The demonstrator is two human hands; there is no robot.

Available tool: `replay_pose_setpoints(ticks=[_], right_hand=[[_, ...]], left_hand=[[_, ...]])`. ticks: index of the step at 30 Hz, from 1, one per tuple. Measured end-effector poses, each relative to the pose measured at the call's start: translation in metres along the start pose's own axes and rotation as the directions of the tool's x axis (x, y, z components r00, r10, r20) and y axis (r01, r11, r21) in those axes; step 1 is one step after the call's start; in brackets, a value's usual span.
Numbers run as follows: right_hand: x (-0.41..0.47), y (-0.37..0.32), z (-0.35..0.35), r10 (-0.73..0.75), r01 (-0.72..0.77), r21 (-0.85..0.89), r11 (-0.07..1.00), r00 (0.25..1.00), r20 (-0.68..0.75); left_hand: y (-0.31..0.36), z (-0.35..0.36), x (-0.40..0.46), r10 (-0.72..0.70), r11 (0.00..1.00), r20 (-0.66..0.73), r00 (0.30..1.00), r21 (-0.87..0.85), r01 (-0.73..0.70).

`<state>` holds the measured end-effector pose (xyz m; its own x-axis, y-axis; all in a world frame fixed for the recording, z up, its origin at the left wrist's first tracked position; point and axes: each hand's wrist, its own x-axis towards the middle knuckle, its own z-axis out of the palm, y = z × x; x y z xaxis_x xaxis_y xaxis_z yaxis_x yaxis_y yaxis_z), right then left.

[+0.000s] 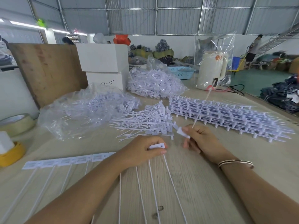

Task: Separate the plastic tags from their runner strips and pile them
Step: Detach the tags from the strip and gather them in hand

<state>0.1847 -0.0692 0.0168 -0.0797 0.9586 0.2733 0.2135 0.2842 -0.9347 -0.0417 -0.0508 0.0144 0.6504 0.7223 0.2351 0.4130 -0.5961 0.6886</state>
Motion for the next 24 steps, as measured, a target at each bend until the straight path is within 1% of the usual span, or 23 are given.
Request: replay_pose_setpoints(ticks=[3, 5, 8, 9, 11, 14, 17, 19, 21, 22, 24], right_hand=[[0.0001, 0.0031, 0.0031, 0.010, 0.001, -0.097, 0.995, 0.994, 0.112], [0.0007, 0.0028, 0.0045, 0.006, 0.010, -0.110, 0.994, 0.990, 0.142], [0.0009, 0.0028, 0.0019, 0.012, 0.000, -0.087, 0.996, 0.989, 0.147], [0.0006, 0.0030, 0.0013, 0.016, 0.001, -0.105, 0.994, 0.986, 0.163], [0.0006, 0.0026, 0.0020, 0.016, 0.016, -0.165, 0.986, 0.981, 0.192], [0.0004, 0.0010, 0.0041, 0.035, 0.008, -0.198, 0.980, 0.976, 0.214], [0.0019, 0.0035, 0.0033, 0.028, 0.016, -0.197, 0.980, 0.975, 0.219], [0.0028, 0.0050, 0.0027, -0.001, 0.034, -0.164, 0.986, 0.979, 0.201], [0.0016, 0.0034, 0.0042, -0.051, 0.071, -0.111, 0.991, 0.984, 0.172], [0.0011, 0.0027, 0.0053, -0.099, 0.120, -0.134, 0.984, 0.983, 0.154], [0.0009, 0.0015, 0.0086, -0.230, 0.257, -0.252, 0.933, 0.964, 0.131]], left_hand=[[-0.0006, 0.0005, -0.0010, -0.022, 0.999, -0.023, 0.999, 0.043, 0.023], [0.0000, 0.0013, -0.0017, -0.034, 0.997, -0.044, 0.998, 0.073, 0.037], [0.0038, -0.0004, -0.0033, -0.093, 0.995, -0.039, 0.995, -0.027, 0.092], [0.0052, -0.0005, -0.0037, -0.094, 0.994, -0.032, 0.995, -0.055, 0.092], [0.0079, -0.0004, -0.0035, -0.087, 0.995, -0.026, 0.996, -0.052, 0.086], [0.0088, -0.0002, -0.0032, -0.064, 0.996, -0.015, 0.998, 0.060, 0.065], [0.0070, -0.0023, -0.0033, -0.039, 0.957, 0.000, 0.999, 0.288, 0.037], [0.0064, -0.0033, -0.0032, -0.011, 0.935, 0.002, 1.000, 0.354, 0.010], [0.0061, -0.0031, -0.0027, 0.000, 0.937, -0.003, 1.000, 0.349, 0.001], [0.0053, -0.0027, -0.0020, 0.000, 0.941, -0.012, 1.000, 0.337, 0.004], [0.0048, -0.0009, -0.0011, 0.015, 0.956, -0.038, 0.999, 0.292, -0.004]])
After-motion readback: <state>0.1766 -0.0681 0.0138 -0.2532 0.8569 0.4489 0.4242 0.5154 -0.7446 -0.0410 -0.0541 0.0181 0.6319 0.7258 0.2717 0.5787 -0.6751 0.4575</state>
